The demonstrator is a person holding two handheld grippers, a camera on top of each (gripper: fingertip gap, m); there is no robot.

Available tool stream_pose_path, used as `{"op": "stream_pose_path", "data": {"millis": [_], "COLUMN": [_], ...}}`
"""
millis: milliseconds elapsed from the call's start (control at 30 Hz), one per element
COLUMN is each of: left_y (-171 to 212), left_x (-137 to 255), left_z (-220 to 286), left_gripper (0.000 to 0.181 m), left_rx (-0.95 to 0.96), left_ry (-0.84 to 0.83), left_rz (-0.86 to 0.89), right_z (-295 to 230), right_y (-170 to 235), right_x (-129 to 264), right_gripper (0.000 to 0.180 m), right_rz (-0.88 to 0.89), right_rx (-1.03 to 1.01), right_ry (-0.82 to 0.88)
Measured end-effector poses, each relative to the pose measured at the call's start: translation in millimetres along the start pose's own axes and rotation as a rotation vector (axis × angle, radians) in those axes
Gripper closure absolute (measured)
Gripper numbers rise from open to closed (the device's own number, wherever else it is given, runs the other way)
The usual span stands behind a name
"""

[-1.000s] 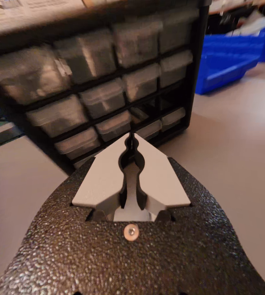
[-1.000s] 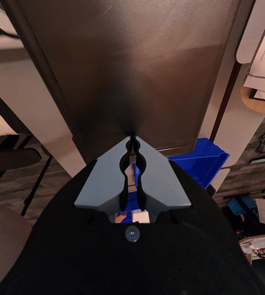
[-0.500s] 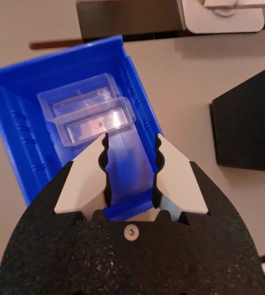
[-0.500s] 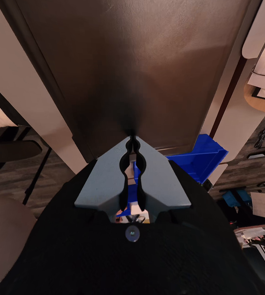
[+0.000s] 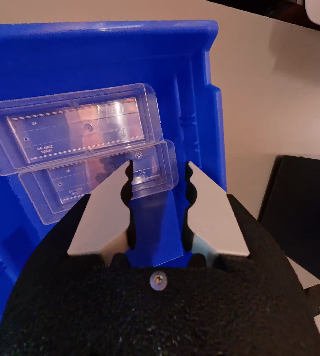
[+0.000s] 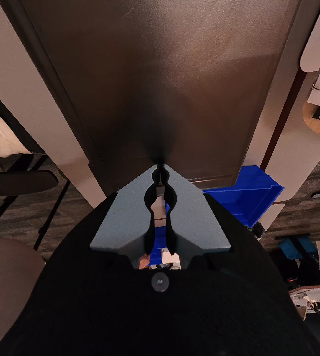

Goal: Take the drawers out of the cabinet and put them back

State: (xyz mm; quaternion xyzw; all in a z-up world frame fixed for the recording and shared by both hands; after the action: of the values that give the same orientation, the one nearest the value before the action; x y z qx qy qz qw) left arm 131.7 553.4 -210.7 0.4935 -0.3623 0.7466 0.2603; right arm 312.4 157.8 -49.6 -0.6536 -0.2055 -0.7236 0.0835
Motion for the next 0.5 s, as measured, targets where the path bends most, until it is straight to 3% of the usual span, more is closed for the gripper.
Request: {"op": "stream_pose_path", "data": {"millis": [267, 500], "left_y": [6.3, 12.0], "left_x": [-22.8, -18.1], "left_z": [-5.0, -14.1], "left_gripper": [0.135, 0.133], "left_rx": [0.032, 0.025], "left_ry": [0.015, -0.015], "left_rz": [-0.049, -0.054], "right_z": [0.1, 0.1], "right_y": [-0.2, -0.2], "right_x": [-0.1, 0.0], "right_gripper": [0.18, 0.18], "right_rz": [-0.013, -0.015], "right_rx": [0.0, 0.001], "right_ry": [0.0, -0.002]}}
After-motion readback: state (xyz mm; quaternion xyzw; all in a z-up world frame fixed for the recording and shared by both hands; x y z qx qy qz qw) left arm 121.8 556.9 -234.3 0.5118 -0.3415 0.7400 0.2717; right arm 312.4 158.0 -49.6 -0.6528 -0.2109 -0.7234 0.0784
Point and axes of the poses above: each gripper's, where its closed fingertips meet, x back along the fingers, y out of its underside, z = x × y across the jaws, the point moved 2 cm from there along x, back along the fingers, and after that the axes turned 4 degrees about -x, right-handed, at the moved point
